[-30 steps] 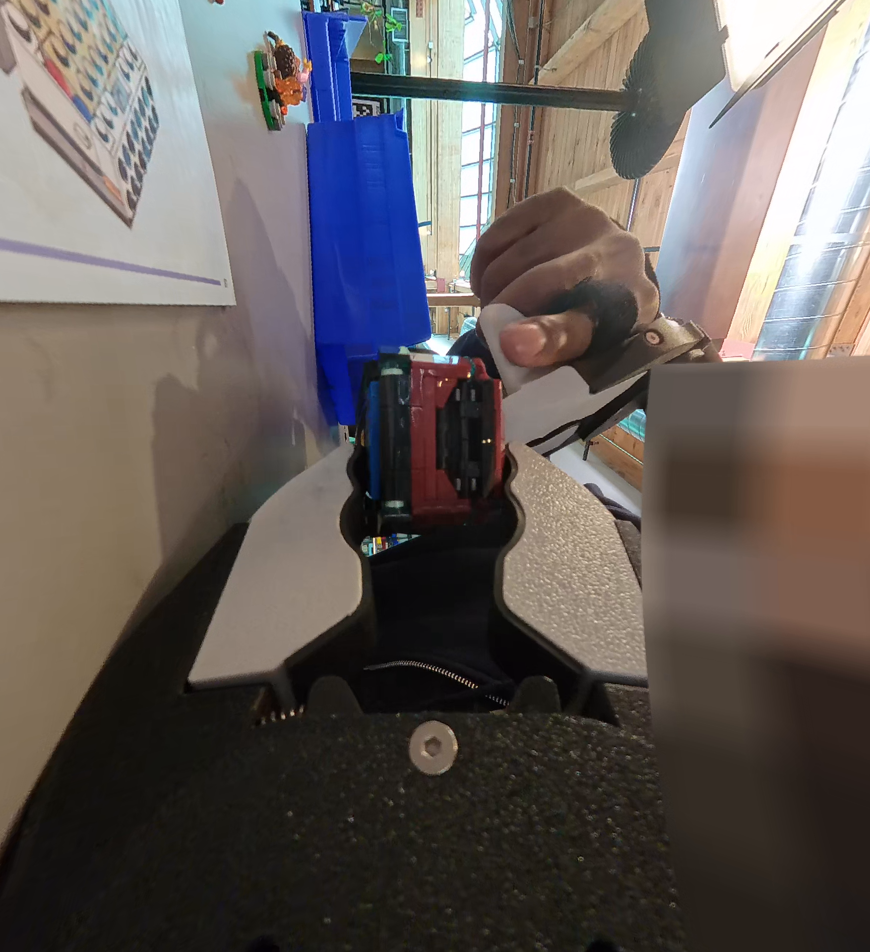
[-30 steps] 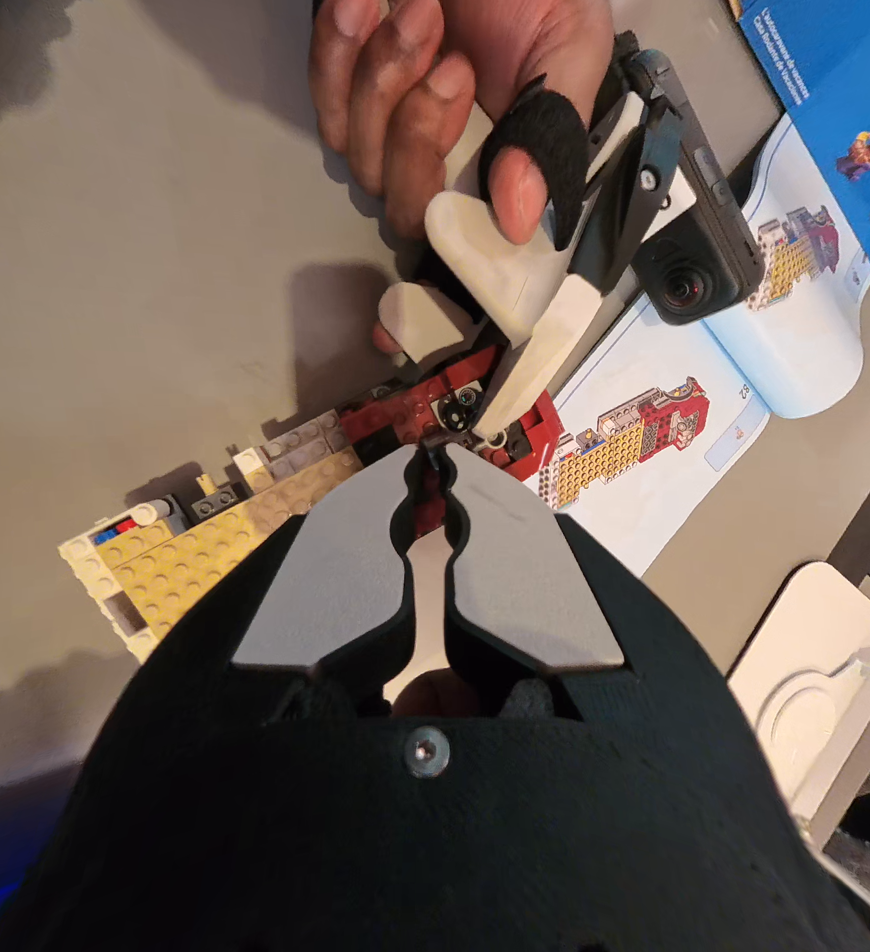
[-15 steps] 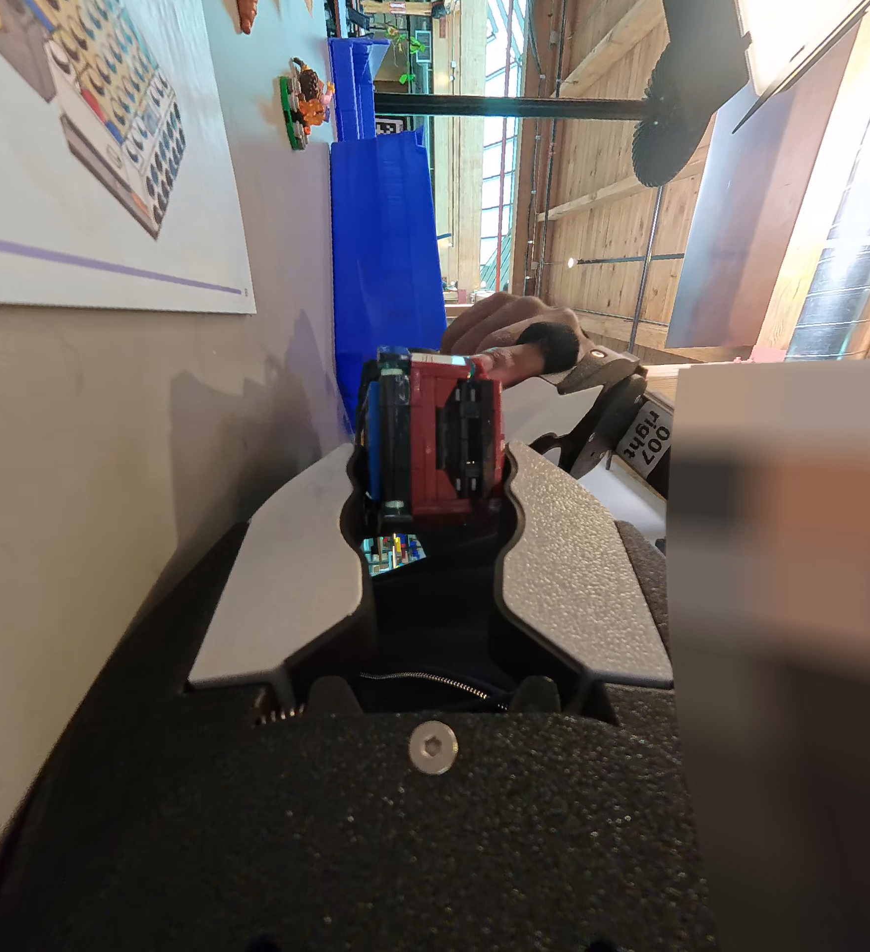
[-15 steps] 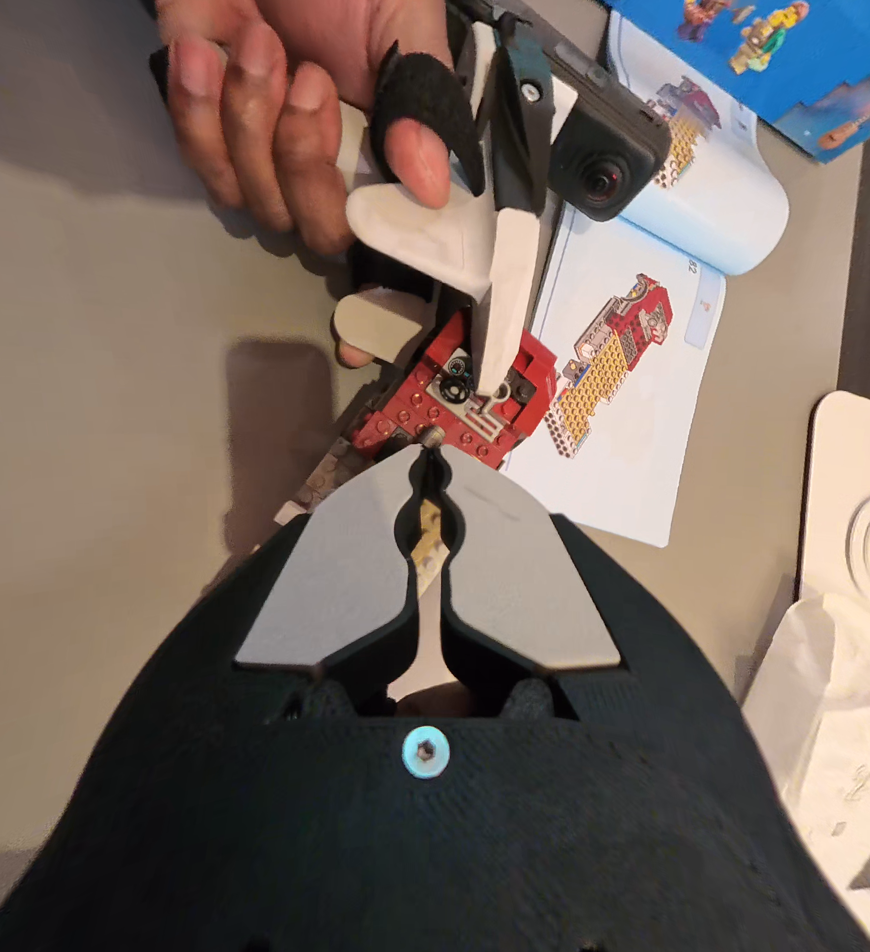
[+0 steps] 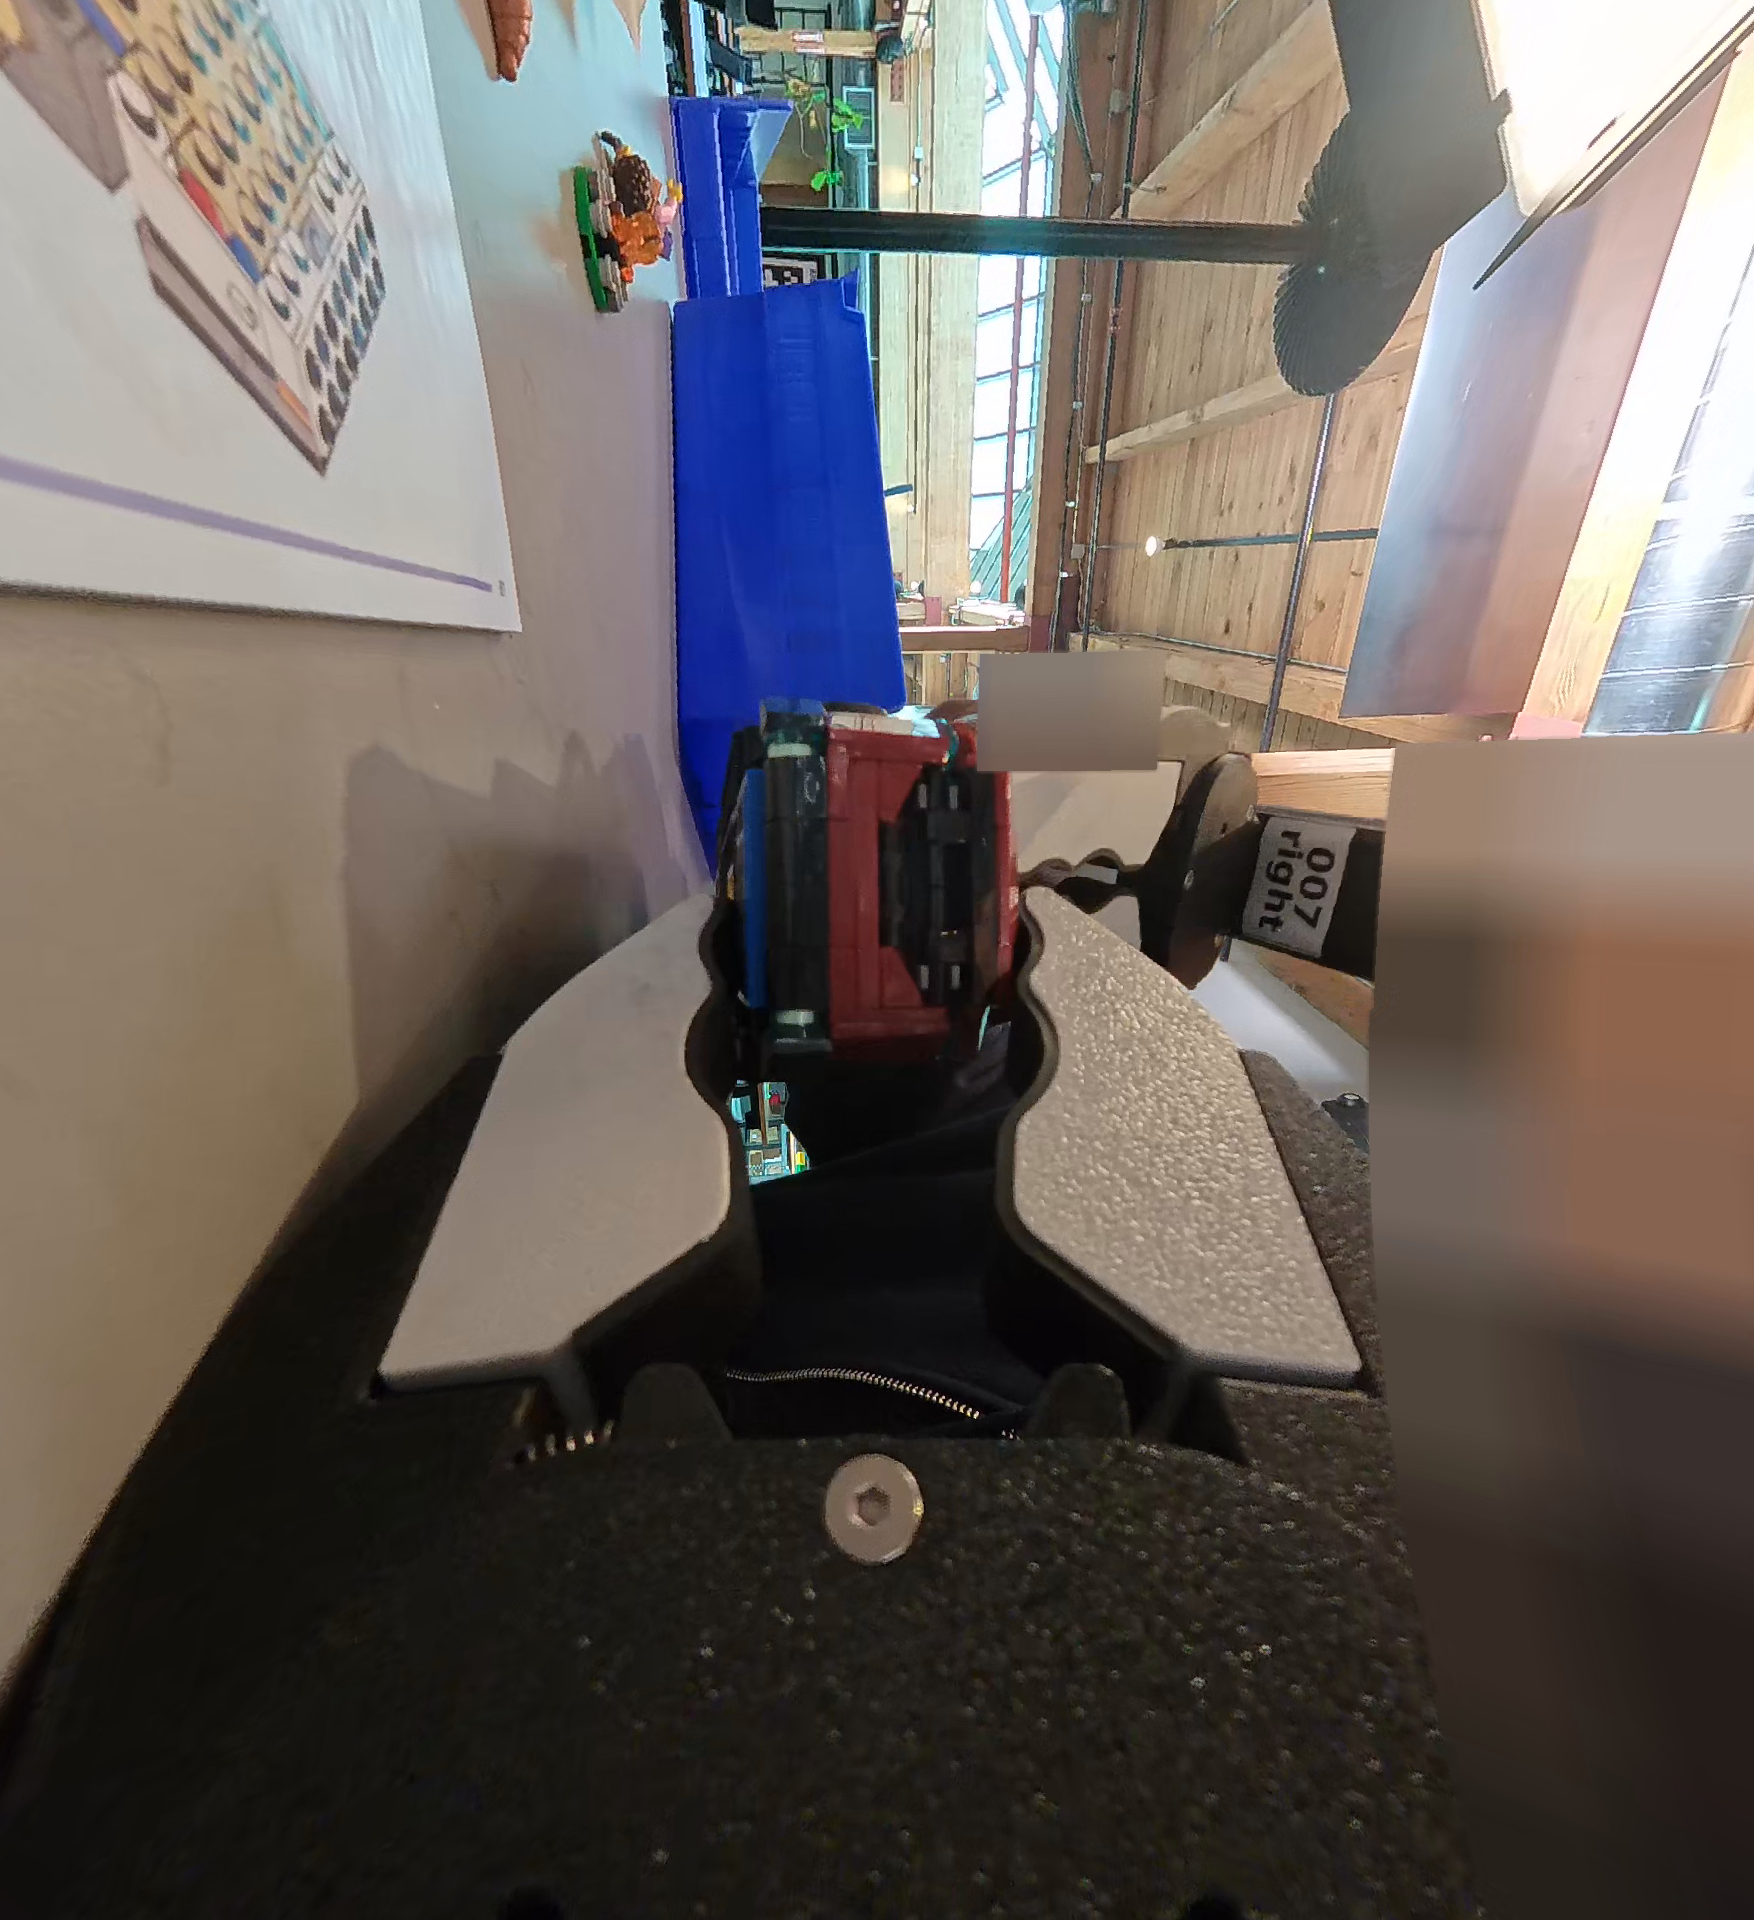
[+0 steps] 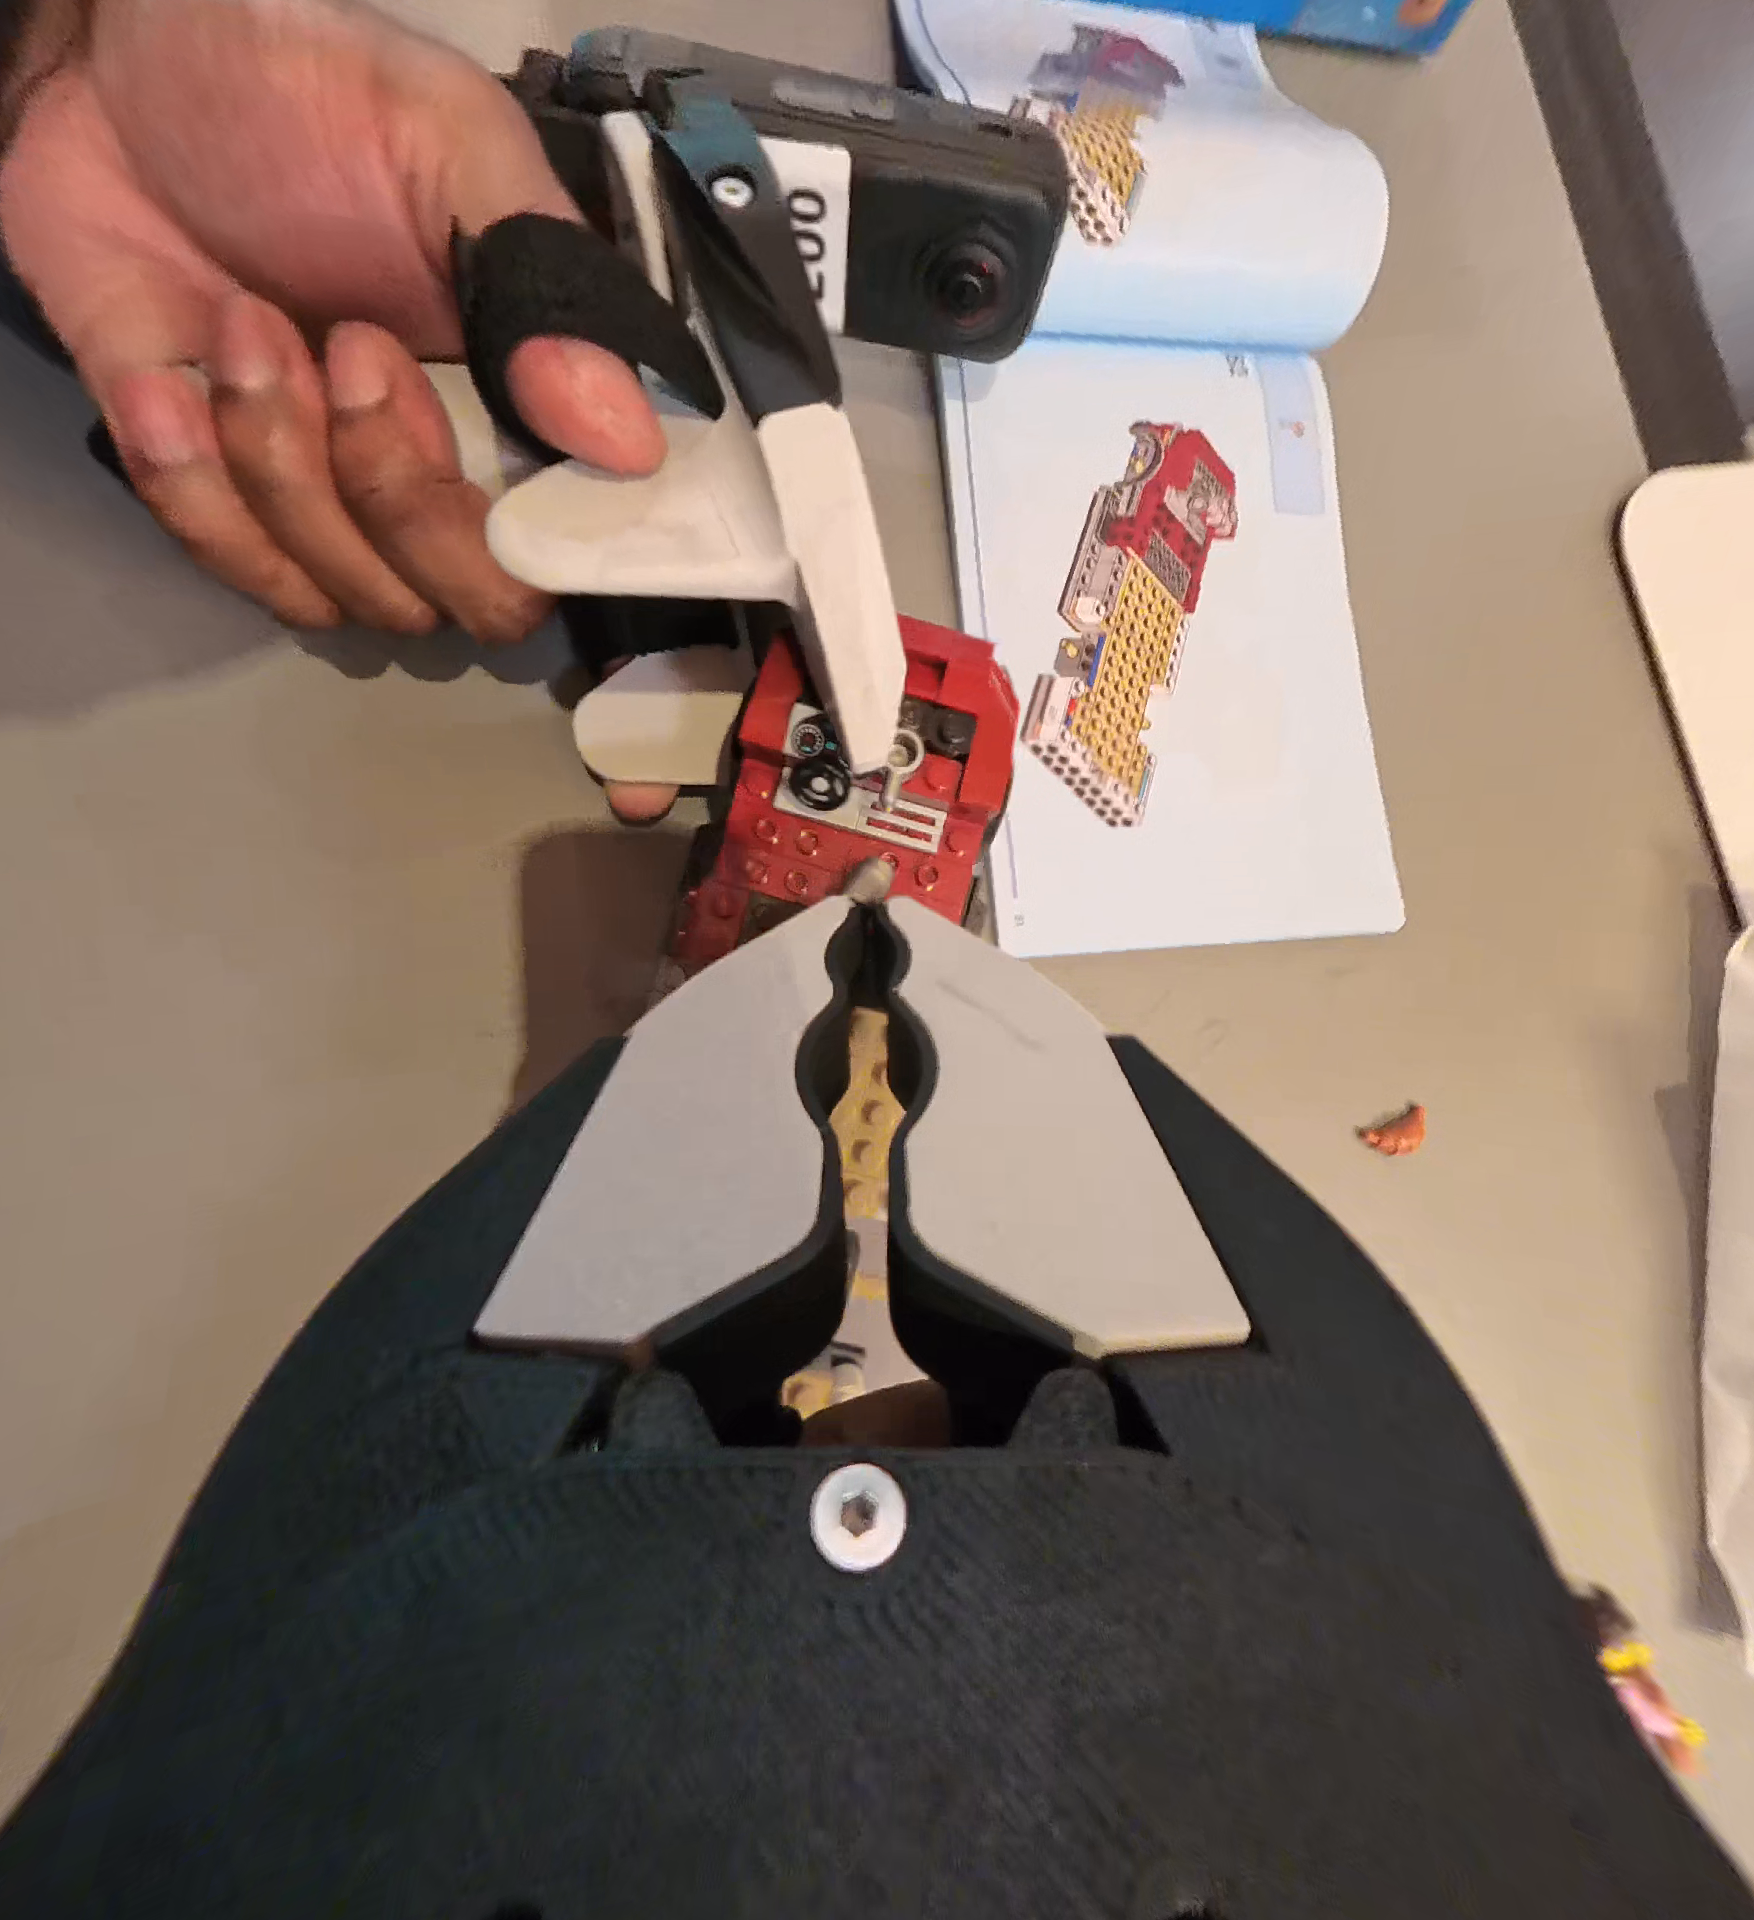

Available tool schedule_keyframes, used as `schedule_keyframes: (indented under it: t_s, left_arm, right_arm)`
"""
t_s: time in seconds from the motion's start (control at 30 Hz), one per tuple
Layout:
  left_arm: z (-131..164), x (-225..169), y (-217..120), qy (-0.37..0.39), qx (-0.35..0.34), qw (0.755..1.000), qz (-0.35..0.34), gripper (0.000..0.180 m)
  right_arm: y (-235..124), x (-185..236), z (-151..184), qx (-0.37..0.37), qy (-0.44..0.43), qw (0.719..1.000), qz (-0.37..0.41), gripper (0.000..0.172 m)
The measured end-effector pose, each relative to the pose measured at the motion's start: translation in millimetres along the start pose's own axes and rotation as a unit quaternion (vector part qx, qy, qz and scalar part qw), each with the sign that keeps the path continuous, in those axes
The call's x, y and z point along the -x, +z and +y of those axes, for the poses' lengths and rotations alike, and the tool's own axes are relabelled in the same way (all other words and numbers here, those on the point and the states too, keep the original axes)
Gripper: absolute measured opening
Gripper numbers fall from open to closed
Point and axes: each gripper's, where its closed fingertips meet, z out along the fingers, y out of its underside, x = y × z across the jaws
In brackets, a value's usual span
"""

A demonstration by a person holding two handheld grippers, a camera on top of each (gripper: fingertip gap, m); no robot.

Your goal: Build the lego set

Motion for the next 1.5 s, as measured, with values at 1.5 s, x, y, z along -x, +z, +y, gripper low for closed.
schedule_keyframes:
  t_s: [1.5]
  left_arm:
    - [-4.5,2.4,-3.2,0.022,-0.008,1.0,-0.017,0.049]
  right_arm:
    - [8.8,-5.2,-8.3,-0.073,0.085,0.993,-0.039,0.0]
